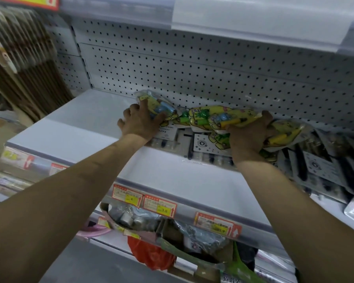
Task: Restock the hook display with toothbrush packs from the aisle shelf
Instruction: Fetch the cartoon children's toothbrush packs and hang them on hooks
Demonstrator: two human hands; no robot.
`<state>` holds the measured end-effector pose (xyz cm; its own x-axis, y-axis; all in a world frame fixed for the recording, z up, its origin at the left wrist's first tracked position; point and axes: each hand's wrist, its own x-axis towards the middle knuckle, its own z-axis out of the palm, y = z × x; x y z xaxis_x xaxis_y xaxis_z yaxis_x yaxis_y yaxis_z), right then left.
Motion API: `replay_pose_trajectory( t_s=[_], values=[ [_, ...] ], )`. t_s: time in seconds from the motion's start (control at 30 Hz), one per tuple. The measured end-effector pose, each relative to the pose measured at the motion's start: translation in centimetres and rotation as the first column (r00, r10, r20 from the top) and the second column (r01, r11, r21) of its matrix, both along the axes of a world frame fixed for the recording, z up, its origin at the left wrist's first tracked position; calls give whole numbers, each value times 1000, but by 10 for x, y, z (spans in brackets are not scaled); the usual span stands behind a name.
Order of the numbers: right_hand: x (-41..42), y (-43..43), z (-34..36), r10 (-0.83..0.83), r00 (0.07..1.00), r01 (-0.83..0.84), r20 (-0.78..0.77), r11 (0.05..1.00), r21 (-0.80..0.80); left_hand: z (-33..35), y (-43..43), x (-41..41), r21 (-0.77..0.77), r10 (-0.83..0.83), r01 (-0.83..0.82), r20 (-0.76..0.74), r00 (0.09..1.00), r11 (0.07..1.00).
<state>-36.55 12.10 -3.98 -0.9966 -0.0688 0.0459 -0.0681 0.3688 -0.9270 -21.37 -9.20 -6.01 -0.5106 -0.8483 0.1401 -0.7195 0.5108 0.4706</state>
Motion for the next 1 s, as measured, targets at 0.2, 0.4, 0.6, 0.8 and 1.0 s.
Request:
replay_pose_trajectory(
  t_s=[0.2,0.4,0.6,0.8,1.0],
  values=[
    [7,12,-7,56,997,-66,-47,968,-244,7,1,-9,61,10,-7,-49,999,998],
    [13,17,-13,226,973,-159,49,810,-565,8,-10,-5,338,136,-8,-358,924,941],
    [21,19,-4,253,968,-212,1,814,-541,22,3,1,491,266,73,-583,768,868],
    [28,27,-3,238,971,-201,-3,811,-549,35,5,-9,583,362,60,-578,731,810],
    [38,39,0,265,964,-220,14,828,-516,9,-17,-23,596,379,-11,-496,781,803]
  ],
)
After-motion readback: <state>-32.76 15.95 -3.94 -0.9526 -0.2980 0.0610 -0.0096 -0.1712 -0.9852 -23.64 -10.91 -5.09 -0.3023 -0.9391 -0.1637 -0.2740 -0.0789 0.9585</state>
